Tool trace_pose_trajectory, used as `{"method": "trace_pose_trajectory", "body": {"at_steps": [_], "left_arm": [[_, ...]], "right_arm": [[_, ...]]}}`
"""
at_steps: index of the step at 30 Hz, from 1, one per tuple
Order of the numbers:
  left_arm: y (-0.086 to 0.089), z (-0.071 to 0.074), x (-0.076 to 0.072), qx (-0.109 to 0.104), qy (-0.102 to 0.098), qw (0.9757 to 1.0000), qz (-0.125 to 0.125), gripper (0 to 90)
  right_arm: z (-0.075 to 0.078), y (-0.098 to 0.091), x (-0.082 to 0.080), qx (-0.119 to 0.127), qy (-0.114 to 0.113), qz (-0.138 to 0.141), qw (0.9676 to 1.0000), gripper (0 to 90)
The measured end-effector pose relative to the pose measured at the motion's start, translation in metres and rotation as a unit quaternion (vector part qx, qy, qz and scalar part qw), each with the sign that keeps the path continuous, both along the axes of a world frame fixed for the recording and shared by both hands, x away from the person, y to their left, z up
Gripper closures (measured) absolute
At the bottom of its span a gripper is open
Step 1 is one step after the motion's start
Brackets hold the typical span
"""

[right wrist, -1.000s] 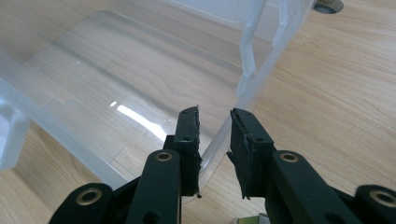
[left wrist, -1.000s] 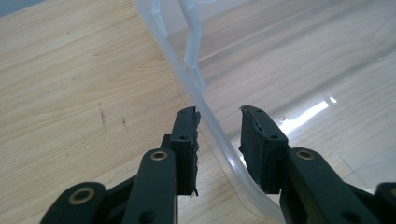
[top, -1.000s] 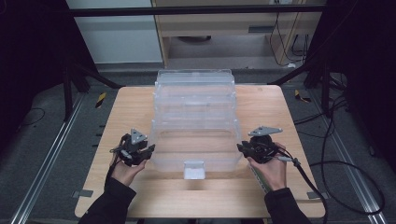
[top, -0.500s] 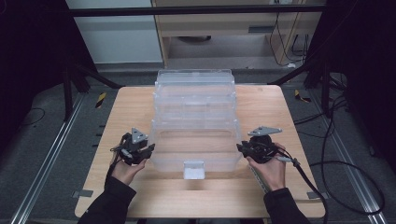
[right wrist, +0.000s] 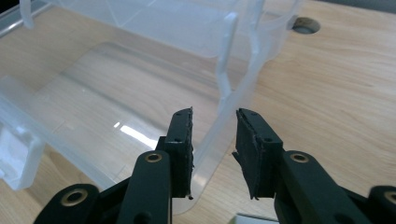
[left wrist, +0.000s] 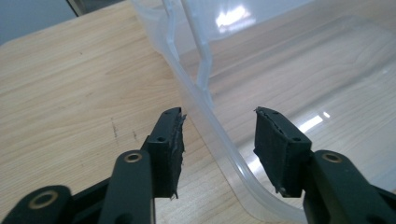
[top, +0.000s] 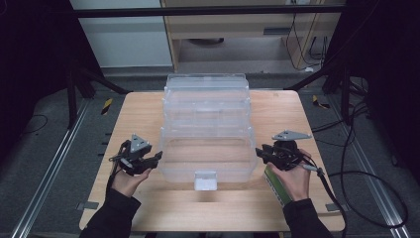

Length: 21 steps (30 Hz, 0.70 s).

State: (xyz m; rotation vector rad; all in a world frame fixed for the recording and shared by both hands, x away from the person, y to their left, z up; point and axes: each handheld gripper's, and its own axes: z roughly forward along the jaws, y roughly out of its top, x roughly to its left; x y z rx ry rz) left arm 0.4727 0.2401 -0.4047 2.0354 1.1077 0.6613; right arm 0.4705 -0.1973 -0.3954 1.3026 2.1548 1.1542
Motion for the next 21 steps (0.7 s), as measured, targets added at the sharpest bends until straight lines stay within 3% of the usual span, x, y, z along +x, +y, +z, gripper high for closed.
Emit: {"method": "trace_pose_trajectory", "body": {"at_steps": [9, 15, 21], "left_arm": [[0.024, 0.015, -0.004, -0.005, -0.033, 0.9991, 0.028, 43.0], [0.044, 0.011, 0.000, -0.010, -0.029, 0.9978, 0.059, 41.4], [0.054, 0.006, 0.004, -0.006, -0.021, 0.9968, 0.077, 40.5]], "right_arm": [[0.017, -0.022, -0.008, 0.008, -0.015, -0.020, 0.9997, 58.5], [0.023, -0.034, -0.014, 0.012, -0.019, -0.023, 0.9995, 51.6], [0.020, -0.041, -0.019, -0.013, 0.000, -0.030, 0.9995, 46.2]]}}
